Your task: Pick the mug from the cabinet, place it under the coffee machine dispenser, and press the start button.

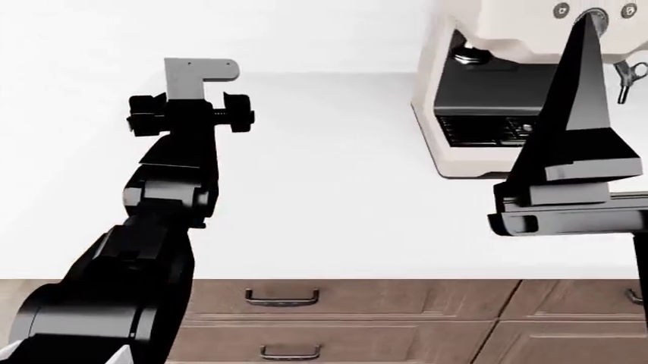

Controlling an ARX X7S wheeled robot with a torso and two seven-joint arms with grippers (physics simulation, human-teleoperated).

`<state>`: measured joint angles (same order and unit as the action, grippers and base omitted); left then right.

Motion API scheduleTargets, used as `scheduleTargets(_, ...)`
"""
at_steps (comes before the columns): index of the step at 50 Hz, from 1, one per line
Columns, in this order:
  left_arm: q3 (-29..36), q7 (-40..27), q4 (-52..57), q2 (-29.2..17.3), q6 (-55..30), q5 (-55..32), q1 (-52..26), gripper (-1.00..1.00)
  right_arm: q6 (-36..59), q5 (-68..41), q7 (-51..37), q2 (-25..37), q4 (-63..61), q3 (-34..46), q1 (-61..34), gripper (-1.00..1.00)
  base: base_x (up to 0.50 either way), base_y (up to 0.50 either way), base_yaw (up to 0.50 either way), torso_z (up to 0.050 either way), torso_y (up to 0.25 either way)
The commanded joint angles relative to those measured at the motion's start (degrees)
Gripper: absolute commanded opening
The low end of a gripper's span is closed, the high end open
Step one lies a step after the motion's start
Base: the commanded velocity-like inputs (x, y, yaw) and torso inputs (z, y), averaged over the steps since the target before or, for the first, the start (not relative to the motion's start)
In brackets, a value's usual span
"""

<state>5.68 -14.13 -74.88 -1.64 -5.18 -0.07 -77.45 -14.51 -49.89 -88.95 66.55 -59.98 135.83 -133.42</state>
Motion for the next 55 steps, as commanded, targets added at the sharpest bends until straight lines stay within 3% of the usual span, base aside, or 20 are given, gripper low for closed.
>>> scheduleTargets(1,0.9,-0.3,-0.1,0.1,-0.3,0.1,0.0,1.0,0.5,0.0,-1.0,0.0,0.0,1.2,-1.5,1.0,0.38,0.41,0.0,0.0,0.0)
scheduleTargets(33,2.5,-0.9,-0.1,0.1,-0.9,-0.1,0.0,1.0,3.0,-2.1,-0.9,-2.2,0.0,-1.8,-1.5,1.0,0.49,0.25,0.0,0.0,0.001)
scheduleTargets(55,2.7,-1.1,-0.1,0.1,-0.8,-0.1,0.0,1.0,0.1,-0.5,-0.5,-1.6,0.0,-1.2,-1.5,1.0,0.5,0.03,0.0,0.0,0.001)
